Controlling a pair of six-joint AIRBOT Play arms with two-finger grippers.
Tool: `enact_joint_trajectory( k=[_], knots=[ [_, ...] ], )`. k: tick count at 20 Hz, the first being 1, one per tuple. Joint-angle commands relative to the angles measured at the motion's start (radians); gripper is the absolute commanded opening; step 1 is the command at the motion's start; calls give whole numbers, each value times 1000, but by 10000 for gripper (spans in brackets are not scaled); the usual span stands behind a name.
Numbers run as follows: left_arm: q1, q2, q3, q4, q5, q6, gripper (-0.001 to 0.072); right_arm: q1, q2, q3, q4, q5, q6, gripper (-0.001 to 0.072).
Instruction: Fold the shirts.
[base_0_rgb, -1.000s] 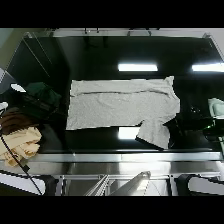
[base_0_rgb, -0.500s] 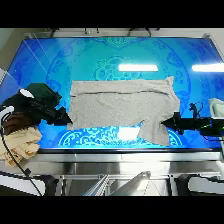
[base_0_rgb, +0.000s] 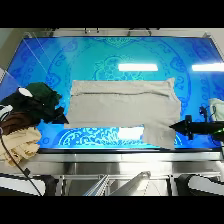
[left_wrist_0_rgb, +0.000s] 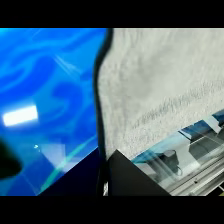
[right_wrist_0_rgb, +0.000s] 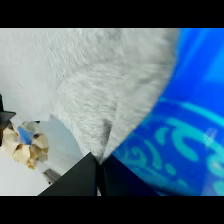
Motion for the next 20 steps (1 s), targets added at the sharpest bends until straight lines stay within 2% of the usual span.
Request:
enact_joint_trajectory(
  k=[1, 3, 5, 8, 11, 14, 17, 19, 20],
  knots=[
    [80, 61, -21, -5, -49, 4, 29, -35, 45, 5, 44, 108, 14, 14],
    [127, 100, 10, -98, -64, 54, 29, -31, 81, 35, 178, 129, -12, 14],
    [156, 124, 56, -229, -42, 95, 29, 4, 100, 81, 296, 92, -38, 14],
    [128, 68, 189, -333, -28, 111, 29, 115, 61, 185, 349, -42, -37, 14],
    [48, -77, 401, -333, -20, 100, 29, 219, -47, 313, 428, -196, -38, 14],
    [-24, -248, 605, -330, -2, 81, 29, 293, -201, 473, 444, -304, -61, 14],
    [-47, -404, 785, -312, -4, 17, 20, 316, -336, 586, 443, -346, -63, 14],
    [-43, -474, 862, -269, -53, -16, 23, 312, -383, 606, 414, -345, -63, 19],
    [-37, -503, 904, -248, -113, -27, 69, 304, -388, 606, 375, -345, -63, 31]
  ],
)
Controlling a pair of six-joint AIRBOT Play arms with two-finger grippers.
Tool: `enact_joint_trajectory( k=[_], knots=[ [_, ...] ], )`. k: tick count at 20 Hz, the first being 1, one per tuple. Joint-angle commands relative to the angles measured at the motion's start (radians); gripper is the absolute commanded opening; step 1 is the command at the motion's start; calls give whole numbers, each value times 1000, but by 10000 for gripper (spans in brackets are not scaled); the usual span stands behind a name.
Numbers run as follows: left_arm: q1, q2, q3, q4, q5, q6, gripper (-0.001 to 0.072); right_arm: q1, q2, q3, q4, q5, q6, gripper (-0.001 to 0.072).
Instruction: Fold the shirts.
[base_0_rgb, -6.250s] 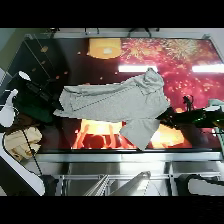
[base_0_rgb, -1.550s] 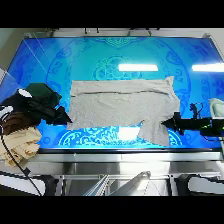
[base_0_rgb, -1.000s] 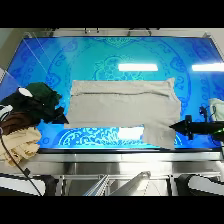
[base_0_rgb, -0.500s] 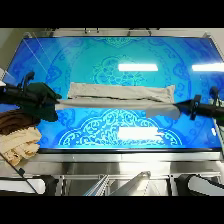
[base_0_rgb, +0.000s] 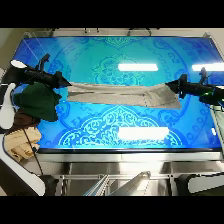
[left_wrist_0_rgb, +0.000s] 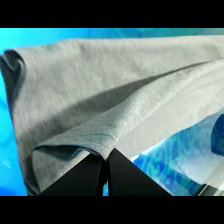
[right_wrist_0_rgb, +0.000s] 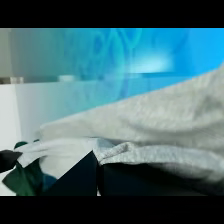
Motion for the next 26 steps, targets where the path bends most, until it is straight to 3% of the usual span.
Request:
enact_joint_trajectory(
  k=[1, 2, 5, 7, 8, 9, 10, 15, 16, 18, 22, 26],
  knots=[
    [5, -129, 172, 51, -140, -74, 252, -11, -65, 51, -85, -30, -5, 187],
    [16, -142, 209, 50, -196, -95, 276, -40, -60, 58, -114, 5, -5, 381],
    [63, -108, 216, 39, -244, -103, 276, -141, -42, 102, -276, 106, 0, 441],
    [95, -58, 170, -3, -244, -105, 275, -186, -43, 109, -386, 116, 39, 637],
    [106, -35, 148, -42, -243, -105, 273, -193, -52, 109, -434, 117, 69, 646],
    [112, -11, 132, -90, -245, -105, 162, -193, -64, 108, -452, 124, 82, 647],
    [111, 12, 116, -125, -243, -99, 2, -184, -84, 108, -446, 140, 83, 646],
    [-1, 141, 38, -138, -198, -82, 0, -36, -160, 114, -345, 143, 73, 635],
    [-47, 165, 11, -131, -171, -80, 0, -11, -169, 120, -298, 136, 55, 601],
    [-150, 196, -46, -131, -105, -67, 1, 19, -175, 135, -220, 134, 22, 34],
    [-398, 158, -106, -48, 77, -68, 1, 10, -127, 157, -213, 216, 25, 14],
    [-606, -8, -17, 76, 266, -167, 1, 5, 2, 157, -212, 336, 25, 14]
  ],
)
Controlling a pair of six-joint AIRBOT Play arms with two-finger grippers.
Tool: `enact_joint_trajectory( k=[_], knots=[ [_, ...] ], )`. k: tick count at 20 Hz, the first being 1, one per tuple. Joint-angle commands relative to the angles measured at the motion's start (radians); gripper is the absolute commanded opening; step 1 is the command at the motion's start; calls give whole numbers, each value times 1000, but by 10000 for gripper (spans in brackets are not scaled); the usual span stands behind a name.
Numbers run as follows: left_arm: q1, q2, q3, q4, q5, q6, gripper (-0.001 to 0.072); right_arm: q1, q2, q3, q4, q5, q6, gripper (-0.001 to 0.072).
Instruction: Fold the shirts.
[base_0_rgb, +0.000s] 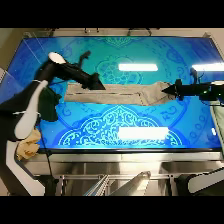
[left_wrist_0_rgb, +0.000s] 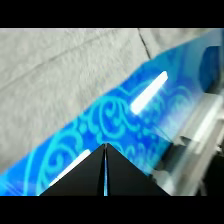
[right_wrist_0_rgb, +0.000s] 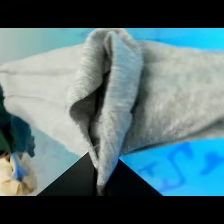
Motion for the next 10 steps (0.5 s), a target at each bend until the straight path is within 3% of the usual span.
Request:
enact_joint_trajectory(
  k=[1, 5, 8, 10],
  knots=[
    [-183, -144, 96, 129, 159, -106, 1, 1, 109, 4, 19, 128, -3, 14],
    [-261, -298, 289, 204, 161, -236, 1, 6, 248, 4, 40, 224, -3, 14],
    [-266, -315, 307, 122, 180, -242, 2, 42, 330, 5, 93, 230, -3, 14],
    [-238, -275, 279, -45, 148, -172, 3, 89, 347, 5, 92, 201, 14, 14]
  ],
)
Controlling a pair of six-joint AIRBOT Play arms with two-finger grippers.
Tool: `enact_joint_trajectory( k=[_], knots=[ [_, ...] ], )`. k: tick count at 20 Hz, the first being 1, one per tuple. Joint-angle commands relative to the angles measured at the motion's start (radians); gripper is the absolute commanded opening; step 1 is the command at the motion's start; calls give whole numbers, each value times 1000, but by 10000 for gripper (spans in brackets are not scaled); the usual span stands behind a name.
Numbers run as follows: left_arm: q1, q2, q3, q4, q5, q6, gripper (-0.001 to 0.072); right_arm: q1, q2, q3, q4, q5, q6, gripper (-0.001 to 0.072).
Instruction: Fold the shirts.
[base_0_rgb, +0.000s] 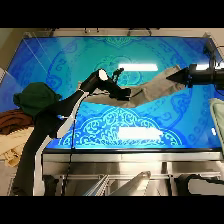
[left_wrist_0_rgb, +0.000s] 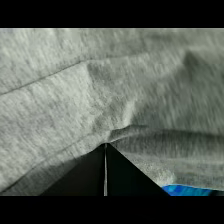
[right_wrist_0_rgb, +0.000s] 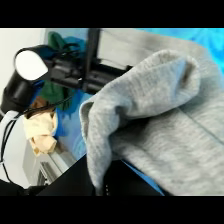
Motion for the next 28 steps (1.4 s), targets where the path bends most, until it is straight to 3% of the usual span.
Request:
enact_joint_trajectory(
  k=[1, 3, 4, 10, 13, 14, 15, 16, 17, 21, 24, 26, 28],
  knots=[
    [35, 46, -8, -300, -55, 117, 2, 82, 50, 1, 24, -27, 33, 14],
    [111, 135, -19, -536, -180, 230, 2, 190, 50, 1, 28, -132, 38, 14],
    [164, 190, -20, -591, -241, 235, 2, 258, 49, 1, 40, -224, 29, 14],
    [496, 497, -20, -619, -421, 282, 2, 730, -167, 181, 43, -782, -10, 13],
    [578, 569, -21, -618, -439, 305, 2, 897, -448, 488, 47, -852, -29, 14],
    [589, 580, -24, -618, -455, 305, 2, 928, -536, 593, 68, -829, -28, 89],
    [595, 593, -46, -618, -467, 305, 2, 951, -613, 687, 124, -785, -30, 398],
    [595, 608, -84, -618, -480, 306, 2, 964, -654, 740, 160, -763, -30, 319],
    [595, 621, -125, -618, -499, 319, 2, 964, -663, 751, 175, -741, -28, 36],
    [595, 654, -292, -619, -525, 369, 2, 829, -597, 724, 115, -492, 101, 12],
    [611, 656, -370, -620, -541, 396, 1, 697, -458, 577, 14, -383, 166, 10],
    [617, 663, -435, -619, -552, 408, 1, 619, -309, 359, -69, -373, 182, 10],
    [621, 689, -509, -620, -528, 435, 1, 551, -175, 108, -151, -461, 192, 12]
  ],
)
